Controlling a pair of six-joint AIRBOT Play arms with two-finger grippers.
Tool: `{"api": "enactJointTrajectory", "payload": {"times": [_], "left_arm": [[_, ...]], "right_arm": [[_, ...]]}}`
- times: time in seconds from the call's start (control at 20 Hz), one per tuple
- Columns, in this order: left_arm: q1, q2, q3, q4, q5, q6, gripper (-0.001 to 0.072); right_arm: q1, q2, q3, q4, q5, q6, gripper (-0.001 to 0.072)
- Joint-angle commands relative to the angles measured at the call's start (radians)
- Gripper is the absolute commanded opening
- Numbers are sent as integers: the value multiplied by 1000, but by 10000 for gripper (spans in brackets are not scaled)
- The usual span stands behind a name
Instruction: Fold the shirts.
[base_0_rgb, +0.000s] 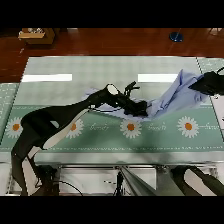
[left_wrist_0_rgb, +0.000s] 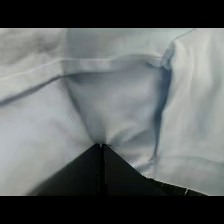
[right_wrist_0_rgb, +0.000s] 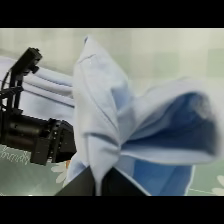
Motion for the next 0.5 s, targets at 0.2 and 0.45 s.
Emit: {"api": "enactJointTrajectory", "payload": {"times": [0.2, 0.45], "left_arm": [[204, 93, 0, -28, -53, 91, 20], [568, 346, 0, 154, -207, 90, 20]], "right_arm": [[3, 2, 0, 96, 23, 17, 16], [272, -2, 0, 49, -151, 71, 16]]}}
